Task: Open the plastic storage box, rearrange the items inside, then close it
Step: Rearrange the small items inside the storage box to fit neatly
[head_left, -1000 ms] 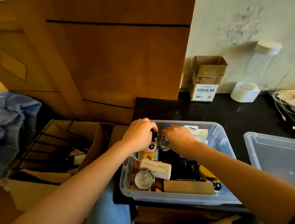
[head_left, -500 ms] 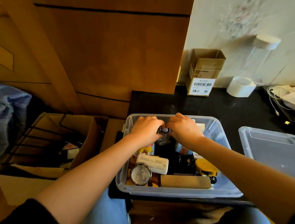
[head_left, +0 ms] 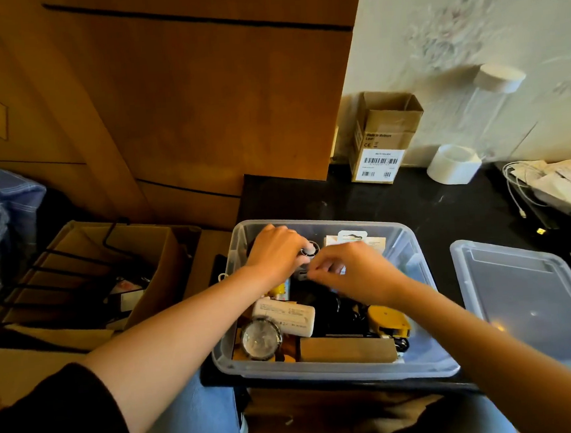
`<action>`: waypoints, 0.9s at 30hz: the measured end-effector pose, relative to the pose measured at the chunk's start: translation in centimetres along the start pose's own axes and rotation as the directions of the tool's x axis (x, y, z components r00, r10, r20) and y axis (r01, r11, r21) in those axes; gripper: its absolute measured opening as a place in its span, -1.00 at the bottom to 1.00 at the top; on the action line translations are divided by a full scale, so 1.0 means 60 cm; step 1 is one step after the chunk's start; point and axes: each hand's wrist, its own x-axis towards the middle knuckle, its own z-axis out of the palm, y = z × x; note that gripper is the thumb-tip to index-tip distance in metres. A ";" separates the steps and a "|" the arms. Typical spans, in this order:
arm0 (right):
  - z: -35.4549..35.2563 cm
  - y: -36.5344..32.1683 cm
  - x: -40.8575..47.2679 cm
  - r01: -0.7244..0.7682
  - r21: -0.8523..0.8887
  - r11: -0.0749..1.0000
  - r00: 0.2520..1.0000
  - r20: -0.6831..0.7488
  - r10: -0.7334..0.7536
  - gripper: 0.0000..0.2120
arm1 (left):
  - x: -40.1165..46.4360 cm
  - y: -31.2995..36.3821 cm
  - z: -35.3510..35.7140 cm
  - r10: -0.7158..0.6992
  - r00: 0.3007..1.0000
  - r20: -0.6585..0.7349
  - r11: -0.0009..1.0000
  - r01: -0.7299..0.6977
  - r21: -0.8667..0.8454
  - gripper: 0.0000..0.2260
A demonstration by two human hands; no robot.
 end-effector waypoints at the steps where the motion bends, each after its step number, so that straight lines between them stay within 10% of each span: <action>1: 0.005 -0.011 -0.006 0.020 0.010 1.000 0.998 0.055 -0.021 -0.78 | 0.001 0.000 0.000 0.000 1.000 0.000 1.000 0.000 -0.022 -0.84; 13: 0.053 -0.062 -0.022 0.216 -0.234 0.948 0.976 0.075 -0.204 -0.64 | -0.028 -0.026 -0.041 -0.119 0.989 -0.091 0.938 0.082 -0.338 -0.79; 27: 0.023 0.002 -0.042 -0.127 -0.115 0.985 0.979 -0.177 0.106 -0.53 | -0.062 -0.018 -0.061 -0.023 0.996 0.081 0.812 0.066 -0.580 -0.75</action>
